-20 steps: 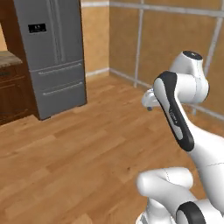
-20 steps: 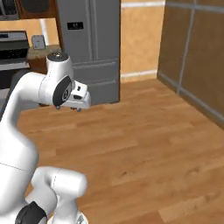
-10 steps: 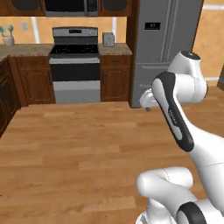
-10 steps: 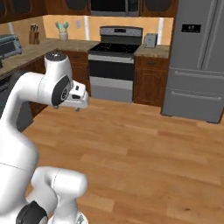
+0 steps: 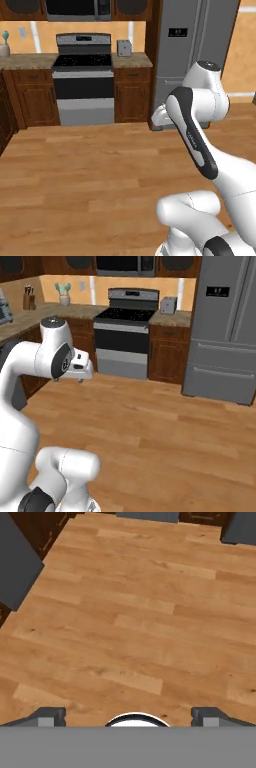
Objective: Navigate to the stove.
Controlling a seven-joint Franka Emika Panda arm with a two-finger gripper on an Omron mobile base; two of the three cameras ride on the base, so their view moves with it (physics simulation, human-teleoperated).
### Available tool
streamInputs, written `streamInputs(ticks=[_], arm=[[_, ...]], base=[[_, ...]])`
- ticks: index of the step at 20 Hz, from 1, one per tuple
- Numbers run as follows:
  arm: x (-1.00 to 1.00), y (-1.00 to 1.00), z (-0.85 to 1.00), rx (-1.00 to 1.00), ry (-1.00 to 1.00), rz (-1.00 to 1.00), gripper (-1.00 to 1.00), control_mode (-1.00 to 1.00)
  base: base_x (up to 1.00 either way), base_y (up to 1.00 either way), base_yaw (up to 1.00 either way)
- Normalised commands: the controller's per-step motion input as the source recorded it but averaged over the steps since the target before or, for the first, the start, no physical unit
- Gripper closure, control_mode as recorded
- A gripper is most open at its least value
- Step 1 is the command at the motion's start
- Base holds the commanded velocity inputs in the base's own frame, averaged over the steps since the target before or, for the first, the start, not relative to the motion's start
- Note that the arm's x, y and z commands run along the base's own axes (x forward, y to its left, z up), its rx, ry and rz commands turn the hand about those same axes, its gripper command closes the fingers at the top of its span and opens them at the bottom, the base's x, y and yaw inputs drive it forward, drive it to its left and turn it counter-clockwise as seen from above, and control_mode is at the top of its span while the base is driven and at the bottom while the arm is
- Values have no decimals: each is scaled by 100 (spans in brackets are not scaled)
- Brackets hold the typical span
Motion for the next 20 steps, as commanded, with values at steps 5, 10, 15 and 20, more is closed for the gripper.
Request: streamInputs(ticks=[5, 10, 15, 20], arm=[[0, 0, 0, 0, 0, 0, -100, 100], [0, 0, 0, 0, 0, 0, -100, 100], [0, 0, 0, 0, 0, 0, -100, 100], [0, 0, 0, 0, 0, 0, -100, 100]], base=[[100, 0, 0], [100, 21, -1], [100, 72, -2], [100, 80, 0]])
